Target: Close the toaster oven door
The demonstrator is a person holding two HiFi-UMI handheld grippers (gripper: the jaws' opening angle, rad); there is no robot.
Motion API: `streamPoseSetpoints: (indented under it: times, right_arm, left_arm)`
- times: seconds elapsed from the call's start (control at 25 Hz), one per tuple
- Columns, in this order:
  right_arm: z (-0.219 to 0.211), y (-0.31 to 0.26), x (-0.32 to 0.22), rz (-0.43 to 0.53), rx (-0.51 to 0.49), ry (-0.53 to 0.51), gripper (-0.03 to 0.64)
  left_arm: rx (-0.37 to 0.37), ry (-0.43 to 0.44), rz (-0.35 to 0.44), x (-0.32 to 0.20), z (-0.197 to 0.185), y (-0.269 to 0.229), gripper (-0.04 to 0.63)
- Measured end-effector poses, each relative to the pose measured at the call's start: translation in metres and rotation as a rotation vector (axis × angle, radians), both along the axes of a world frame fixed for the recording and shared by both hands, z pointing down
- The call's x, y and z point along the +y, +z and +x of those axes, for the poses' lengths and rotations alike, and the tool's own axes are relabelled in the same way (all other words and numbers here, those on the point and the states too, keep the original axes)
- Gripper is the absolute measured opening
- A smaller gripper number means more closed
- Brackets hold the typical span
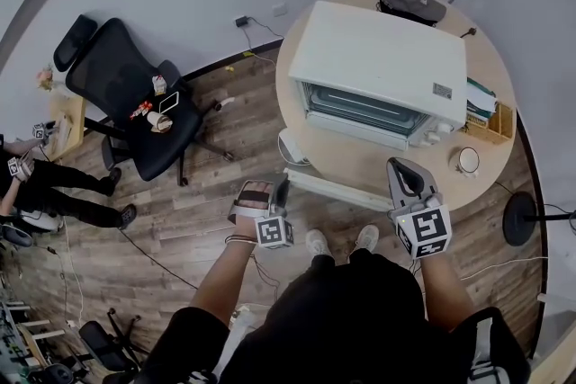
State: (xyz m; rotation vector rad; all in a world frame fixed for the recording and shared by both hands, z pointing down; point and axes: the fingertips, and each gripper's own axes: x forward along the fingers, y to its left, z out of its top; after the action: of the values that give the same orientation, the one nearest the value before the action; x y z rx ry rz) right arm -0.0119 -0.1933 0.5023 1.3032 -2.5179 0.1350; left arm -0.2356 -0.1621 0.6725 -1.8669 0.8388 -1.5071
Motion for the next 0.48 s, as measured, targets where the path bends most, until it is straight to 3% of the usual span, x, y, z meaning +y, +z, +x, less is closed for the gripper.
streamPoseSetpoints:
  times: [0.36,0.48]
  right_arm:
    - [-0.004,0.002,0.007,-0.011,-0.004,-0.046,-0.006]
    - [-0.001,0.005,0.008,-0.008,0.006,-0.055,-0.006]
  left_arm:
    - [-0.028,-0.026,0.026,-0.005,0.000,-0.011,0.043]
    - [-0.006,-0.049,0.049,-0.009,0.002,-0.019,0.043]
